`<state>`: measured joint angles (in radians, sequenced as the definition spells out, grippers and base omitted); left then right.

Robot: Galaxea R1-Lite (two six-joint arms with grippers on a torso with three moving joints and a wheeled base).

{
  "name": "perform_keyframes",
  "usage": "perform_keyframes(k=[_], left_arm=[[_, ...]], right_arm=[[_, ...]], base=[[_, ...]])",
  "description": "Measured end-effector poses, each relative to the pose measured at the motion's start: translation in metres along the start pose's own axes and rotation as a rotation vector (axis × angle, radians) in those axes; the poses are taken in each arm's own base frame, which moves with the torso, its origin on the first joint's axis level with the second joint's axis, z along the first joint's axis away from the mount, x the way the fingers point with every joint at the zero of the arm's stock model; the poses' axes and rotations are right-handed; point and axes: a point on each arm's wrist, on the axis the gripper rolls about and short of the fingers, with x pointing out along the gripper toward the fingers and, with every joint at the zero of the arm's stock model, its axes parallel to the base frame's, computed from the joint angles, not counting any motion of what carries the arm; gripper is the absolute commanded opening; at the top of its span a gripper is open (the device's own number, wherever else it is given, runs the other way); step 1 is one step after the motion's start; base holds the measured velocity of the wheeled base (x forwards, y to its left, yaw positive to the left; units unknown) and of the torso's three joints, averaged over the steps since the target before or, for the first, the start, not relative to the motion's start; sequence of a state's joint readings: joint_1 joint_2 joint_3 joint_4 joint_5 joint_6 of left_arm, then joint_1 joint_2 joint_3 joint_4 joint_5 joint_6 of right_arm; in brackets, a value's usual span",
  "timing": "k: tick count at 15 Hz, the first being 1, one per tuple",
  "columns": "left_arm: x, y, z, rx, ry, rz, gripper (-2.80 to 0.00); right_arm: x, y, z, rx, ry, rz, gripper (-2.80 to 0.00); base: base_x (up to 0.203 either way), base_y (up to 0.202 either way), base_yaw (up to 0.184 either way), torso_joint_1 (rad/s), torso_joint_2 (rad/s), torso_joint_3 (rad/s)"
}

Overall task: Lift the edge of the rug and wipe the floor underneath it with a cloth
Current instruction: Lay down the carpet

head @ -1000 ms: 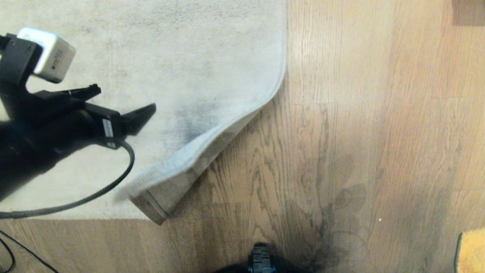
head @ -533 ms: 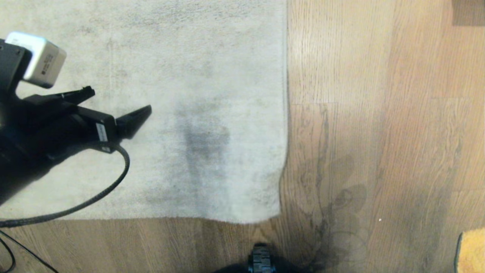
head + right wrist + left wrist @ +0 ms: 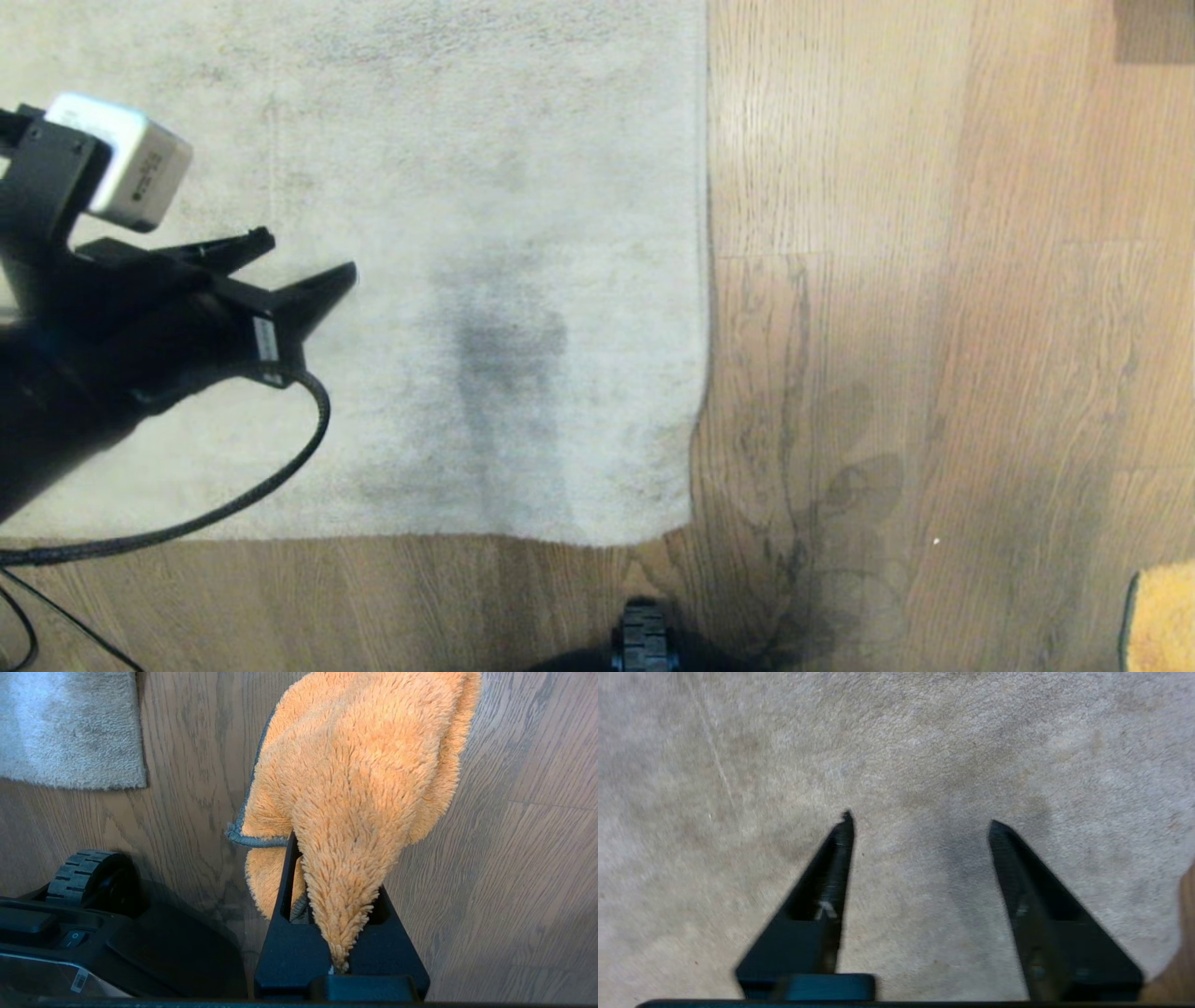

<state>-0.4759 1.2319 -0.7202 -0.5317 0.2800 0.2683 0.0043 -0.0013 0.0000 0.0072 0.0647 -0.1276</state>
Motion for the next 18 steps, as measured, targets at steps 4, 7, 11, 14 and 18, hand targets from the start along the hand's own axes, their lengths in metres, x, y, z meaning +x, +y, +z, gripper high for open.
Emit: perform_keyframes(k=[4, 7, 11, 14, 18], left_arm=[[0.006, -0.018, -0.008, 0.027, 0.032, -0.08, -2.8], [0.018, -0.035, -0.015, 0.044, 0.069, -0.147, -2.8], [0.047, -0.066, -0.02, 0.064, 0.107, -0.24, -2.8], [0.074, -0.103, -0.038, 0.077, 0.174, -0.317, -2.8], [0.095, -0.142, -0.079, 0.128, 0.31, -0.391, -2.8]], right_arm=[[0.0, 0.0, 0.0, 0.0, 0.0, 0.0, -2.8], [0.0, 0.0, 0.0, 0.0, 0.0, 0.0, -2.8], [0.0, 0.0, 0.0, 0.0, 0.0, 0.0, -2.8], [0.0, 0.0, 0.0, 0.0, 0.0, 0.0, -2.8], [0.0, 0.0, 0.0, 0.0, 0.0, 0.0, -2.8]], base=[[0.0, 0.0, 0.0, 0.0, 0.0, 0.0], [0.0, 0.0, 0.0, 0.0, 0.0, 0.0], [0.0, 0.0, 0.0, 0.0, 0.0, 0.0], [0.0, 0.0, 0.0, 0.0, 0.0, 0.0], [0.0, 0.0, 0.0, 0.0, 0.0, 0.0]])
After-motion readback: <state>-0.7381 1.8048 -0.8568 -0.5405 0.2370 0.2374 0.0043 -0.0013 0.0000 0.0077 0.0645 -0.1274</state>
